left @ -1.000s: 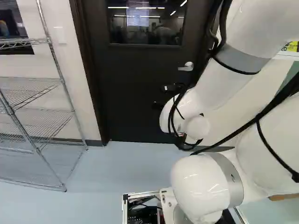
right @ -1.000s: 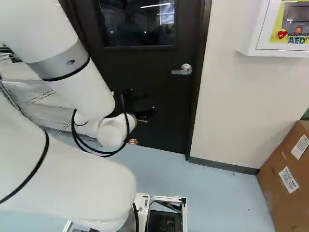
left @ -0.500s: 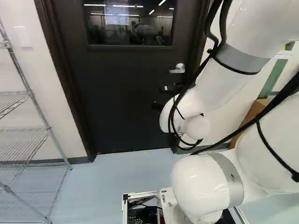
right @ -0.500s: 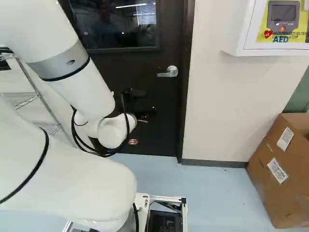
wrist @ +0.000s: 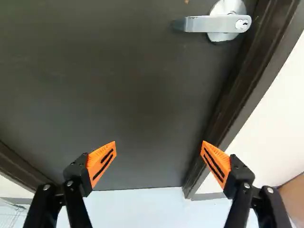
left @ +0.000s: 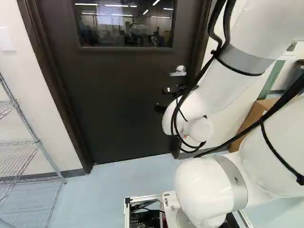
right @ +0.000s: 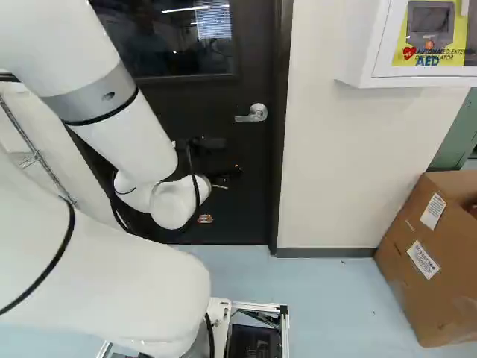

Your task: Open the door and move inside

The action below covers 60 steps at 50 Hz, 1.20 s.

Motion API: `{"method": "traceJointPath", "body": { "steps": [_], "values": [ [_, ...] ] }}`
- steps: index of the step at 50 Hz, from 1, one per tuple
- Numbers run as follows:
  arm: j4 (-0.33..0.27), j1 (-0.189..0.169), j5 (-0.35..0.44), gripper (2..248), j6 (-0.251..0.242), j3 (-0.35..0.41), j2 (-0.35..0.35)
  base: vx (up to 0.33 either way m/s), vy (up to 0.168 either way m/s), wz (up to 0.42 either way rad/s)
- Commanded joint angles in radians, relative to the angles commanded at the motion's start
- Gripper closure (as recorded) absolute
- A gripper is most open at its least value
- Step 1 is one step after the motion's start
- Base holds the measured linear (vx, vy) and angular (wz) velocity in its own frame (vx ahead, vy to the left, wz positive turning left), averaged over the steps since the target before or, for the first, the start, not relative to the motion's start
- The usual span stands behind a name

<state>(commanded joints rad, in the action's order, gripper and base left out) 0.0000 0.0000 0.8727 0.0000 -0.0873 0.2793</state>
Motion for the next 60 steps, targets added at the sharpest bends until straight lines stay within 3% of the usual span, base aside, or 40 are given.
{"method": "traceJointPath", "body": {
  "steps": [60],
  "values": [
    [0.000, 0.000, 0.000, 3, 0.000, -0.052, 0.025, 0.009, 0.005, -0.001]
  ]
}}
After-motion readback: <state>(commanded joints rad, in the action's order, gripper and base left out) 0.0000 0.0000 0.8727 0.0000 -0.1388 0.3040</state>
